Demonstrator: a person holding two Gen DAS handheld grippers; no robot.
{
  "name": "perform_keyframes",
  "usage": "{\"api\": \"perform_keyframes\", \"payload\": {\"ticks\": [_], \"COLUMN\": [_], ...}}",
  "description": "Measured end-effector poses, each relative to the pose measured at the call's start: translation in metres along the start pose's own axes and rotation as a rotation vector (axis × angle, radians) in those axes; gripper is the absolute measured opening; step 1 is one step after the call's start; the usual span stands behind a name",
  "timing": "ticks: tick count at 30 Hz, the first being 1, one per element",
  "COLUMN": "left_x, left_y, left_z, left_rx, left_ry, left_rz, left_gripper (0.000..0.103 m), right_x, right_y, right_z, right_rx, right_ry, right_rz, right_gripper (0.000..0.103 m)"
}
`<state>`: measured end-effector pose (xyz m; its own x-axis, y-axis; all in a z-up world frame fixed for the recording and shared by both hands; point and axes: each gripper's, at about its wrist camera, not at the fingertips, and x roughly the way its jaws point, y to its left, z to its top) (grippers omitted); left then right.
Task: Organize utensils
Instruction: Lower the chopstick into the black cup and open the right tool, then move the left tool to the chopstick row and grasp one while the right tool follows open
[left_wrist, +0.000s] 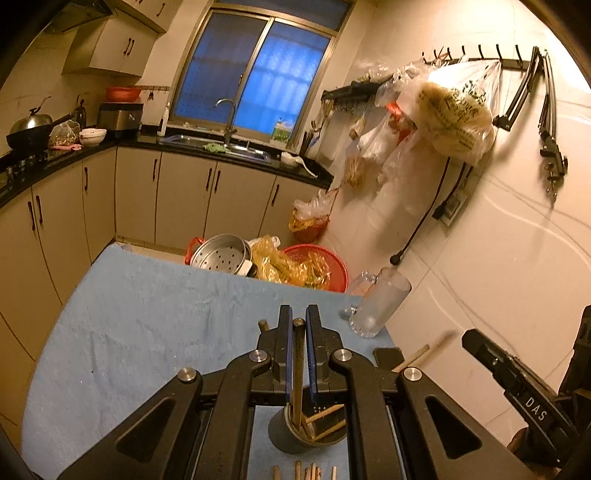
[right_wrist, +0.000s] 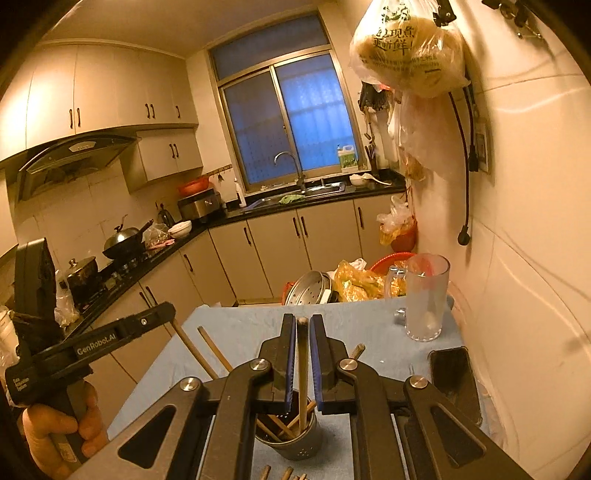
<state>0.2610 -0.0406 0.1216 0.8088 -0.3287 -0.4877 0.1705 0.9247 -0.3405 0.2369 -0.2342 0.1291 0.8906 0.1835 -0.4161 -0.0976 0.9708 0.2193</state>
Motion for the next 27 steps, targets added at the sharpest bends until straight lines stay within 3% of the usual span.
{"api": "perform_keyframes", "payload": {"ticks": [4,9,11,15,16,17,19,27], "left_x": [0.002,-0.006,-0.014,-0.030,-0.032,-0.033,-0.028,0.033], "left_y": [0.005,0.006,0.006,0.011,0.013,0.015,0.021,0.036], "left_z": [-0.006,-0.010,-0.015,-0.030,-0.037,-0.045,-0.065,-0.142], "left_rx": [-0.015,-0.004,-0.002,0.001,0.002,0.004,0.005,-0.021], "left_ry": [0.018,0.019,0.013,0.008,0.019,0.041,0.096,0.445], "left_rz": [0.001,0.004,0.001,0.002,0.004,0.013,0.020,0.052], "left_gripper": [0.007,0.012,0.024,0.036,0.043,0.049,0.050,0.050], "right_x": [0.000,-0.008,-0.014,-0.024,-0.026,-0.027,-0.028,-0.010], "right_y": [-0.001,-0.003,-0.003,-0.005,-0.007,-0.008,-0.013,-0.041], "right_z": [-0.001,-0.006,-0.010,-0.028,-0.035,-0.044,-0.062,-0.140], "right_rx": [-0.005,0.002,-0.003,-0.002,0.003,0.011,0.029,0.160], "right_ry": [0.009,0.011,0.016,0.043,0.059,0.078,0.118,0.319], "right_rz": [-0.011,-0.013,-0.011,-0.003,-0.001,0.001,0.003,0.019], "right_gripper": [0.013,0.022,0.029,0.038,0.042,0.050,0.052,0.053]}}
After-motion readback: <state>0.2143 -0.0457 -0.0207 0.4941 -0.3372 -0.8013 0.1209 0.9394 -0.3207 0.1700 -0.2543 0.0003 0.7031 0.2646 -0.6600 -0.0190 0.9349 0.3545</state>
